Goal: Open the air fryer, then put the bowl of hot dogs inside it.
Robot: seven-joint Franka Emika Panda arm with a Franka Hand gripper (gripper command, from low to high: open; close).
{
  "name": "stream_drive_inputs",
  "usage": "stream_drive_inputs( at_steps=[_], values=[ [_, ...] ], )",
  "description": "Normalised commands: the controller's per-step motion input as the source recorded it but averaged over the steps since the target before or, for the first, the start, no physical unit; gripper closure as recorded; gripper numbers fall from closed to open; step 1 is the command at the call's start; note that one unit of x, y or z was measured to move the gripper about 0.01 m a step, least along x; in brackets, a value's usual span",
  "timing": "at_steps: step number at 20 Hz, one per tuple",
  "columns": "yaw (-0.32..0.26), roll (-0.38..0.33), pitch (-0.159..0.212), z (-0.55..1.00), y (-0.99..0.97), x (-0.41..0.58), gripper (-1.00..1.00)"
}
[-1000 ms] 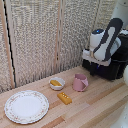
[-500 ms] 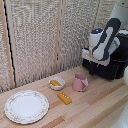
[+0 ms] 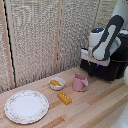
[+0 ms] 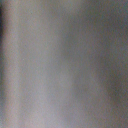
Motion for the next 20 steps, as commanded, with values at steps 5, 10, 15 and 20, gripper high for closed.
stream_drive_inputs(
  at_steps=[5, 10, 15, 20],
  values=[
    [-0.056, -0.021, -0.004, -0.12, 0.94, 0.337, 1.00],
    [-0.090, -0.014, -0.001, -0.32, 0.94, 0.255, 1.00],
    [-0.116, -0.037, 0.000, -0.33, 0.88, 0.162, 1.00],
    [-0.118, -0.113, 0.000, -0.04, 0.39, 0.029, -1.00]
  ],
)
